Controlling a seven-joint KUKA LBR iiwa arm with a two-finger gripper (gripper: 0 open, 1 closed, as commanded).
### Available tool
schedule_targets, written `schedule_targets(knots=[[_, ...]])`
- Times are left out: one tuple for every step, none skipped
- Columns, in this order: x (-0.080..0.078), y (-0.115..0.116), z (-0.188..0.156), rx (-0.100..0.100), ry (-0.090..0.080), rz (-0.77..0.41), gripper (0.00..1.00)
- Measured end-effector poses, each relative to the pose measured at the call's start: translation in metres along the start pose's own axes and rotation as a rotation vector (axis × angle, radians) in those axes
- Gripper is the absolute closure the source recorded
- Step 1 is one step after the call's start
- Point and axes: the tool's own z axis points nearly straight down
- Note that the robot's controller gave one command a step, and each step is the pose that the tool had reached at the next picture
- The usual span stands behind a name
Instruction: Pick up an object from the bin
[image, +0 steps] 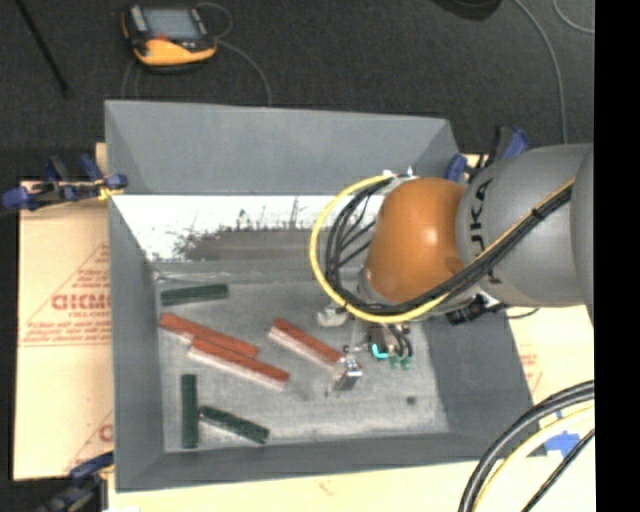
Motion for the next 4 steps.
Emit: schedule_targets(knots=[[-0.002, 0.0, -0.004, 0.0, -0.007, 0.001, 0.0], [-0.018, 0.024, 0.05, -0.004, -0.047, 0.089, 1.0], [-0.018, 0.024, 0.05, -0.004, -0.047, 0.09, 1.0], [-0.022, 0.029, 0.019, 0.0, -0.006, 0.087, 1.0]])
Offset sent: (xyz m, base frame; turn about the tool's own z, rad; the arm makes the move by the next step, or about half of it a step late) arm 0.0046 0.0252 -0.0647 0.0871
